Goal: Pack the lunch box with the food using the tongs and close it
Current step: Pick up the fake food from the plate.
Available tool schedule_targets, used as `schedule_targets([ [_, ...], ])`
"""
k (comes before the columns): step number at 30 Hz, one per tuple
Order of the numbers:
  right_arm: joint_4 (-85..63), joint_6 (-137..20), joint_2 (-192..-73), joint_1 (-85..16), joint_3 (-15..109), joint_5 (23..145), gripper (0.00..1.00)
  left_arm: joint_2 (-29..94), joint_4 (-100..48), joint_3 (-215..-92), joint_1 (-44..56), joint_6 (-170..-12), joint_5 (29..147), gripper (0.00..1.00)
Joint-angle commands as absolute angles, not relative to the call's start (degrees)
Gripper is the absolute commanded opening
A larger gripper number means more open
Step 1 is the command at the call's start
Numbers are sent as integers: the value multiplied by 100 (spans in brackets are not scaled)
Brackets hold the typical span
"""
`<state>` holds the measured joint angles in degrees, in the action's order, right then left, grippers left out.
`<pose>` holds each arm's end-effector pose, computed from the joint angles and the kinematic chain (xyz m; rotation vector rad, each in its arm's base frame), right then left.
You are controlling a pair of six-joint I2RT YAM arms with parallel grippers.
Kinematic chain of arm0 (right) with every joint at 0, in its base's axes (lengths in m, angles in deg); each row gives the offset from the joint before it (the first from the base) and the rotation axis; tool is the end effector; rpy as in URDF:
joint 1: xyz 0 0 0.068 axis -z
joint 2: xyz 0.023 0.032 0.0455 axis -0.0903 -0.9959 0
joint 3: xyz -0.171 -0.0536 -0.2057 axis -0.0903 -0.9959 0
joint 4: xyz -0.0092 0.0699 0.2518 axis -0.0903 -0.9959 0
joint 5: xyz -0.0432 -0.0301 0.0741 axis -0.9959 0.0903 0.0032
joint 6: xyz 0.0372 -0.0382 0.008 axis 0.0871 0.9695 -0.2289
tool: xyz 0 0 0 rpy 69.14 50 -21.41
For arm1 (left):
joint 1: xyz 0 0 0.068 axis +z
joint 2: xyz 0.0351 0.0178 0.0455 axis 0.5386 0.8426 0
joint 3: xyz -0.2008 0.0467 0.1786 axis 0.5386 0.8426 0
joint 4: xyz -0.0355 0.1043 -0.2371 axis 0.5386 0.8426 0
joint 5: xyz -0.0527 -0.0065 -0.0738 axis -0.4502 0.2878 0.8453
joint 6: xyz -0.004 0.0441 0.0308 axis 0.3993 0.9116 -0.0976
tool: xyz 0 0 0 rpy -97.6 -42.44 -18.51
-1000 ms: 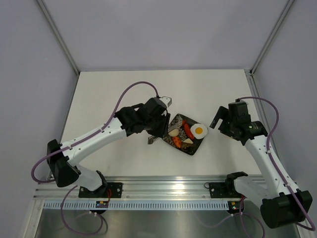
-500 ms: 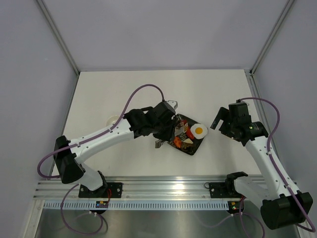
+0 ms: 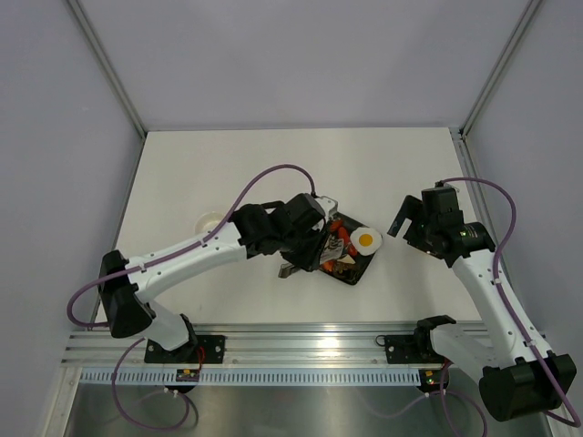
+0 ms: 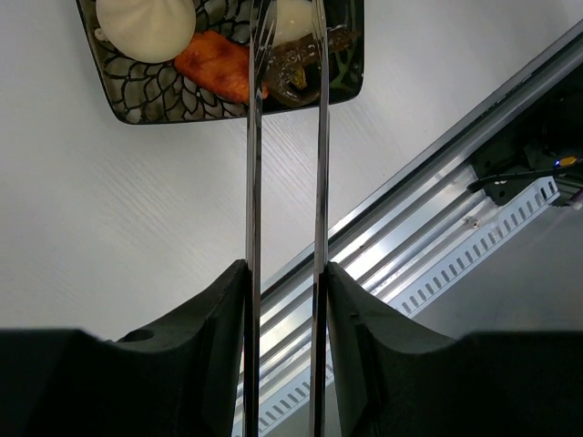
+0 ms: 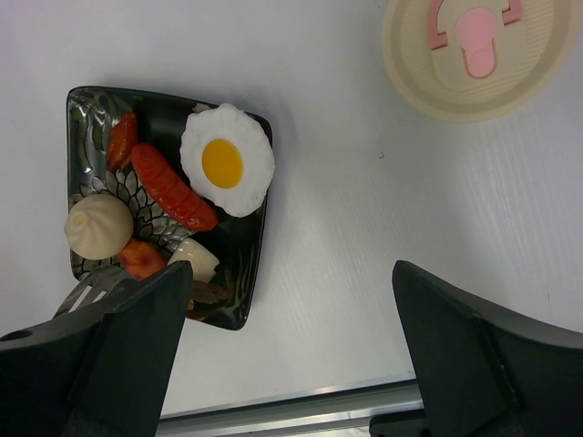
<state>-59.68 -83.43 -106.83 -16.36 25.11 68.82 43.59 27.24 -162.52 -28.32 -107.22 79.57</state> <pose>0.1833 0.0312 0.2975 0.4981 2.4146 0.1546 0.1521 -0.2733 0.3253 0.7535 2.5532 -0.5716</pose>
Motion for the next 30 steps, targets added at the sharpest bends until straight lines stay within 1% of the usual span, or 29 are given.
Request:
schedule_targets([
  [1, -5945, -8282, -10683, -1608, 2725, 6842, 100, 4056, 2805, -16384, -2859, -10063, 8219, 40],
  [8, -5928, -8291, -10692, -1608, 2742, 6859, 99, 3933, 2928, -16419, -2955, -9210, 8387, 40],
  [15, -5892, -8317, -10692, -1608, 2699, 6912, 99, 4082, 3052, -16578, -3376, -8612, 7808, 41],
  [21, -5910, -8300, -10683, -1608, 2672, 6965, 99, 4407, 3078, -16692, -3684, -8322, 7175, 44],
  [30, -5919, -8308, -10657, -1608, 2602, 6973, 100, 4548, 2849, -16551, -3782, -8128, 6945, 48],
])
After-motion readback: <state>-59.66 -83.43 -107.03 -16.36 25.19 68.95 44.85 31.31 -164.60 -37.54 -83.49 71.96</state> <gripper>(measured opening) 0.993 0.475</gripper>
